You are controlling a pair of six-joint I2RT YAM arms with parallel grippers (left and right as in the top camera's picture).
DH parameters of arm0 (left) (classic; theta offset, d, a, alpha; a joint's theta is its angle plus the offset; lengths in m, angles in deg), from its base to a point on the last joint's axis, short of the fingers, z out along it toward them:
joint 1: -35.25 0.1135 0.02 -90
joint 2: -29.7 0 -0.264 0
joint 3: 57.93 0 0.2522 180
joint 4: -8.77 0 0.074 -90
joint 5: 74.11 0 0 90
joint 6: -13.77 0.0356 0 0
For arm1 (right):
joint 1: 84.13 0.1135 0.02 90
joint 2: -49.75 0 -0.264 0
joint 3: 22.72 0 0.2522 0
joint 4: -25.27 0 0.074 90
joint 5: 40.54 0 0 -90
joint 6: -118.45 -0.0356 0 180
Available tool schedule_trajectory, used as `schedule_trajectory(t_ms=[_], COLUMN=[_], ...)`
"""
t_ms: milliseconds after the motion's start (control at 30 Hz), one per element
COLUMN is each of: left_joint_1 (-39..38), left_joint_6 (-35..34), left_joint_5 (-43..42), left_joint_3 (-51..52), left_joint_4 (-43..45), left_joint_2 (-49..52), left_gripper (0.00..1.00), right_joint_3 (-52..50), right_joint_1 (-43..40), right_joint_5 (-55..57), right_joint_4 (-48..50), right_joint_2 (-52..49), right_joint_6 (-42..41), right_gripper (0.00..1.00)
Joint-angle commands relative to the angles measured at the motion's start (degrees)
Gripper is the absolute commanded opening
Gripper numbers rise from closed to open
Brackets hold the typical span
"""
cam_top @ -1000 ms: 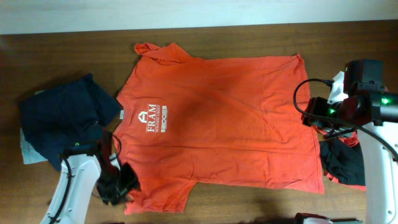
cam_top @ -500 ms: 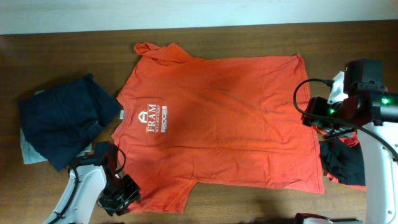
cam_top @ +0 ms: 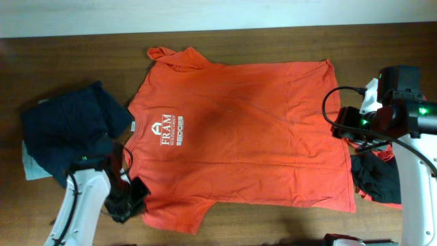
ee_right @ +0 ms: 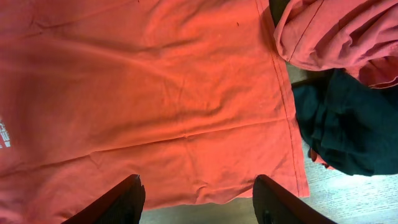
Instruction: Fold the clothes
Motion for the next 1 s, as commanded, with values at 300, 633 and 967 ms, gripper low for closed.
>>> schedule_trajectory(t_ms=[300, 633, 967], left_joint_1=[0.02, 0.02, 0.02], left_joint_6=[2.54, 2.54, 3.63], left_joint_5=[-1.05, -1.03, -1.07], left_joint_3=[-11.32, -11.32, -11.32], left_joint_4=[-1.07, -0.79, -0.20], left_joint_2=[-0.52, -0.52, -0.52], left_gripper=[0.01, 0.01, 0.01], right_joint_3=[-8.59, -24.11, -28.70], right_joint_1=[-3.37, -20.72, -44.30], right_joint_5=[-0.26, -8.11, -10.19], right_joint_4=[-0.28, -0.90, 2.27], right_joint_2=[-8.24, -11.17, -11.10], right_joint_6=[-5.09, -6.32, -1.42], right_gripper=[0.68, 0.67, 0.67])
